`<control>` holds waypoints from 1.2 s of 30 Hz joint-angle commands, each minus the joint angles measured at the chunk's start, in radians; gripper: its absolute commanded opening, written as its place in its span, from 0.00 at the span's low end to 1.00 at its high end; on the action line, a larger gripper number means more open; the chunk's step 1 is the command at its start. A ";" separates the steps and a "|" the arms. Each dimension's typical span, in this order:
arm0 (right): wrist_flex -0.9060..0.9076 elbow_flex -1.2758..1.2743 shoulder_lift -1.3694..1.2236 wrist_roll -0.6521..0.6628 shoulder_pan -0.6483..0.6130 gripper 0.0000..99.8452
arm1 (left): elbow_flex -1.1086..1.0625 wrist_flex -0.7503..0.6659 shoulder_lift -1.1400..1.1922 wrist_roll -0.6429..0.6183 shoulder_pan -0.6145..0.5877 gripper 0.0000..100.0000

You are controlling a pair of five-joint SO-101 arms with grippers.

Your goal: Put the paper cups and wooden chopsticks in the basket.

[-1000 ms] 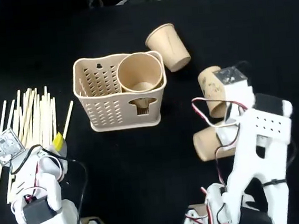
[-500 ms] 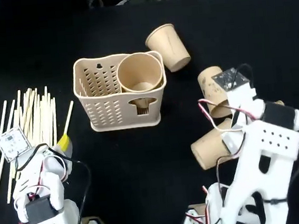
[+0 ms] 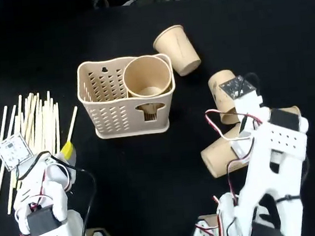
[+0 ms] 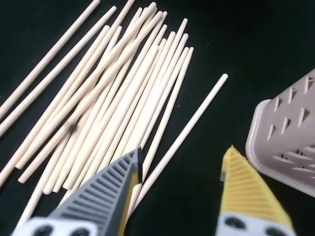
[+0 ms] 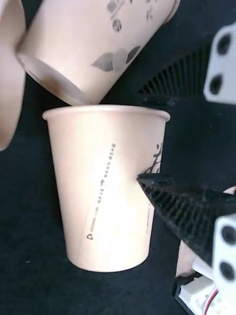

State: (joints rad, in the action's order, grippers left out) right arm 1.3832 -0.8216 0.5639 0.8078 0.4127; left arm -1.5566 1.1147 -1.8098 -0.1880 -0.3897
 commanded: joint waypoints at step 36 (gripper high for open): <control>0.241 0.038 0.851 -0.144 -0.264 0.01 | 0.001 -0.018 -0.006 0.005 0.016 0.27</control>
State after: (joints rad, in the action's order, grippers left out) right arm 1.6195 -0.8554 1.4139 0.6774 0.1442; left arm -1.5597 1.1147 -1.8098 -0.1880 -0.3897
